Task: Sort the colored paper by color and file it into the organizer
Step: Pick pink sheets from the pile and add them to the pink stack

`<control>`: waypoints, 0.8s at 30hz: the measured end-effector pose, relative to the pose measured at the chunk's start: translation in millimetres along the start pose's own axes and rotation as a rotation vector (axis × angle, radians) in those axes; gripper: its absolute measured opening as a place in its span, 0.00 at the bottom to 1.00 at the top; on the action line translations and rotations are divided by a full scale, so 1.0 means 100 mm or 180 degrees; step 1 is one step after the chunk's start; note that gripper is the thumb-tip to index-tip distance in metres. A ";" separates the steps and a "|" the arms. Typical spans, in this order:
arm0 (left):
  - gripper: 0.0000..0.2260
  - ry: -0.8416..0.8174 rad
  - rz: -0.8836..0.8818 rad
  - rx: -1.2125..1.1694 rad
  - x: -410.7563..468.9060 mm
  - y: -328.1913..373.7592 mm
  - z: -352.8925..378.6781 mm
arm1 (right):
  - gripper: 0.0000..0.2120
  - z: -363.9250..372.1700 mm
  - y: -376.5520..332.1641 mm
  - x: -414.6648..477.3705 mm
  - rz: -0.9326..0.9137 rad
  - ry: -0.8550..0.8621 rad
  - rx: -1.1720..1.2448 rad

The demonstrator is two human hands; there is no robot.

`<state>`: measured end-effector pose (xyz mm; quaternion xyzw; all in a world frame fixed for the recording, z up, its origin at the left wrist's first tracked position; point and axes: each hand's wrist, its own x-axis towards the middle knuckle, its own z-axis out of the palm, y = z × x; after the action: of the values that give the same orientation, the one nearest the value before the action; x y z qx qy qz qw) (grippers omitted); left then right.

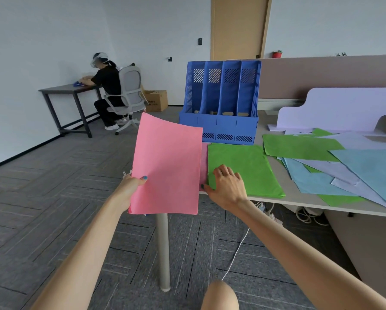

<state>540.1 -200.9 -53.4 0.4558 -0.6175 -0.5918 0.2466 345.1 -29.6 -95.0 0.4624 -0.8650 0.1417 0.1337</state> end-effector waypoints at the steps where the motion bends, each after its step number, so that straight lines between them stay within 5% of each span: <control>1: 0.18 -0.0020 0.0015 -0.0004 0.01 -0.01 0.00 | 0.28 0.01 -0.04 0.01 0.0124 -0.0078 -0.0017; 9: 0.20 -0.0038 0.0107 -0.0023 -0.06 -0.03 -0.02 | 0.17 -0.06 -0.17 0.02 0.0070 -0.0288 -0.0279; 15: 0.19 -0.0147 0.0115 -0.0096 -0.04 -0.07 -0.02 | 0.19 -0.14 0.00 0.04 -0.0145 -0.0315 -0.0177; 24: 0.13 -0.0672 0.0037 0.0056 0.10 0.07 0.09 | 0.08 -0.21 0.61 0.09 0.1272 0.0538 0.0890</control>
<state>526.0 -206.0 -51.1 0.3895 -0.6478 -0.6296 0.1796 290.8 3.8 -80.2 0.2828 -0.8969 0.3217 0.1096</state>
